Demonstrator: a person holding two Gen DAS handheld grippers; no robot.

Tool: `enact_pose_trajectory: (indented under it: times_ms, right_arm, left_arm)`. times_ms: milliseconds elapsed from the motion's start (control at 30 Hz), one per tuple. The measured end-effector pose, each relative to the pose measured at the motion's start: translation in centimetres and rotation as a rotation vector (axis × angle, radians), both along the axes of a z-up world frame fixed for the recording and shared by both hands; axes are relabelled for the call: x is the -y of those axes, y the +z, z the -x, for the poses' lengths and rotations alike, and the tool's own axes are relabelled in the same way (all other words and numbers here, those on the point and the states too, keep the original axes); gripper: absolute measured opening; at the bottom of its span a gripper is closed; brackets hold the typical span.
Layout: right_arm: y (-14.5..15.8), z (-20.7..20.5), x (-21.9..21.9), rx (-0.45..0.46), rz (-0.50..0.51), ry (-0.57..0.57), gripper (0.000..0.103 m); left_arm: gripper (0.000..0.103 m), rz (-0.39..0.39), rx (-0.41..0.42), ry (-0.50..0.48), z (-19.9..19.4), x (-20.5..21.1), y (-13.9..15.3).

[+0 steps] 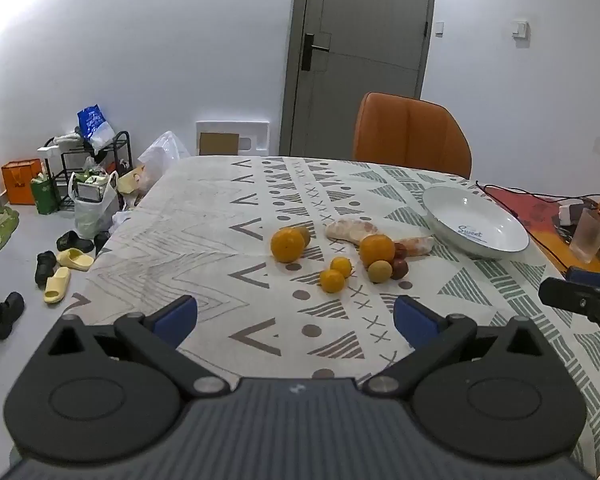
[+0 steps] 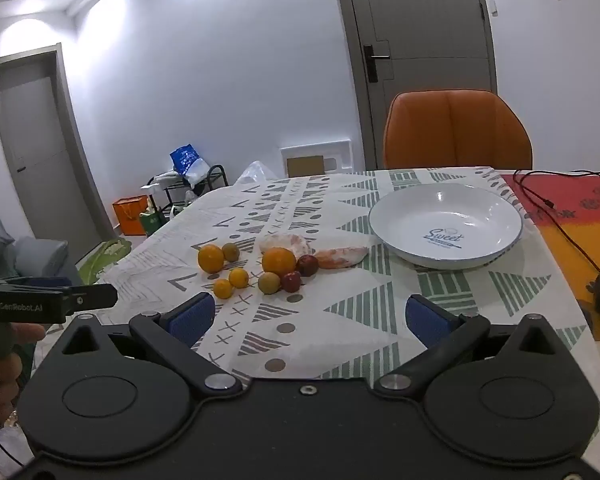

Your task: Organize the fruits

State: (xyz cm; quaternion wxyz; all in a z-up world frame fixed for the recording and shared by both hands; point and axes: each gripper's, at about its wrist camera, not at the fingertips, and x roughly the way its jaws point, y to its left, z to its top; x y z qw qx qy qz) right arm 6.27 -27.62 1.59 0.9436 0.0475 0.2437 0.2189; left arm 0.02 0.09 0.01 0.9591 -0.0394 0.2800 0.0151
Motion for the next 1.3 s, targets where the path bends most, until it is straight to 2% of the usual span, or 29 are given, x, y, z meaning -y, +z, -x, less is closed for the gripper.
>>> enact_pose_trajectory:
  times_ms: [100, 133, 167, 300, 633, 1300]
  right_arm:
    - [-0.2, -0.1, 0.1, -0.026, -0.006, -0.005, 0.103]
    - [-0.2, -0.3, -0.1, -0.033, 0.002, -0.004, 0.103]
    - [-0.2, -0.2, 0.2, -0.036, 0.002, 0.000, 0.103]
    - [-0.2, -0.3, -0.3, -0.035, 0.022, -0.010, 0.103]
    - [0.4, -0.5, 0.0, -0.048, 0.019, -0.024, 0.103]
    - [-0.2, -0.7, 0.4, -0.076, 0.044, -0.056, 0.103]
  left_arm:
    - [0.103, 0.009, -0.018, 0.002, -0.2, 0.0, -0.1]
    - [0.103, 0.004, -0.058, 0.002, -1.1, 0.3, -0.1]
    - [0.103, 0.015, -0.061, 0.002, -1.5, 0.2, -0.1]
    - [0.103, 0.050, -0.033, 0.001, -0.9, -0.8, -0.2]
    - [0.103, 0.048, -0.017, -0.017, -0.2, -0.5, 0.5]
    - [0.103, 0.046, -0.021, -0.021, -0.1, -0.4, 0.4]
